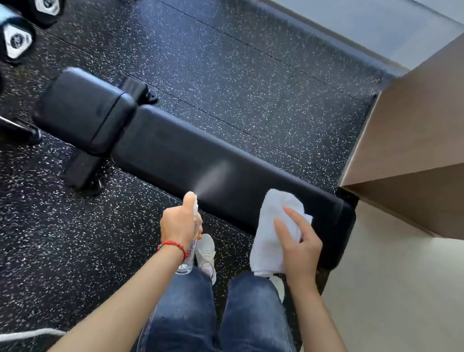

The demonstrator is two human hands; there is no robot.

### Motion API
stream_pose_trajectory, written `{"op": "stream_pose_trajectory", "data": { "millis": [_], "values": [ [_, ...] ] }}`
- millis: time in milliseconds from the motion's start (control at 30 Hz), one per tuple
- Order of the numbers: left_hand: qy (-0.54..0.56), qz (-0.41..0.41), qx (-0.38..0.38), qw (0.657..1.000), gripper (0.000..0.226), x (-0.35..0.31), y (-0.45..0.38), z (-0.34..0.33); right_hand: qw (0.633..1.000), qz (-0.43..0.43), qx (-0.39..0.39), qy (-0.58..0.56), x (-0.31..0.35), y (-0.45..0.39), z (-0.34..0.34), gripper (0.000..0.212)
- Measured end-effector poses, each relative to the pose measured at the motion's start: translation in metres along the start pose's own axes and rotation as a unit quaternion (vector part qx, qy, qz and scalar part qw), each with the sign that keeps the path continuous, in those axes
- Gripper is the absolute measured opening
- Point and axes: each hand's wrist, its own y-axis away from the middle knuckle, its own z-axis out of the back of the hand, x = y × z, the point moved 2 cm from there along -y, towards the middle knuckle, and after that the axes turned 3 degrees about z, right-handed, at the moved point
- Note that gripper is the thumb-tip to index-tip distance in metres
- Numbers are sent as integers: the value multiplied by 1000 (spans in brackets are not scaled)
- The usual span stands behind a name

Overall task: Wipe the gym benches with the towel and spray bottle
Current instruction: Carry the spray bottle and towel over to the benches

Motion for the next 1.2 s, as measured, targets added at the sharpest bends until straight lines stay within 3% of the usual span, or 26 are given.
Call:
{"op": "stream_pose_trajectory", "data": {
  "millis": [233, 433, 733, 933, 1200],
  "values": [
    [47, 7, -50, 998, 71, -17, -37, 47, 999, 8, 40, 14, 26, -16, -62, 29],
    [97, 27, -87, 991, 64, -35, -57, 75, 996, 15, 86, 17, 46, -41, -109, 32],
    [197, 55, -181, 962, 65, -72, -92, 115, 980, 43, 188, 50, 85, -89, -188, 27],
    [283, 57, -190, 938, 63, -105, -120, 143, 960, 94, 252, 83, 123, -110, -250, 27],
    [305, 87, -230, 920, 53, -122, -170, 203, 948, 99, 287, 100, 144, -108, -319, 27]
  ]
}}
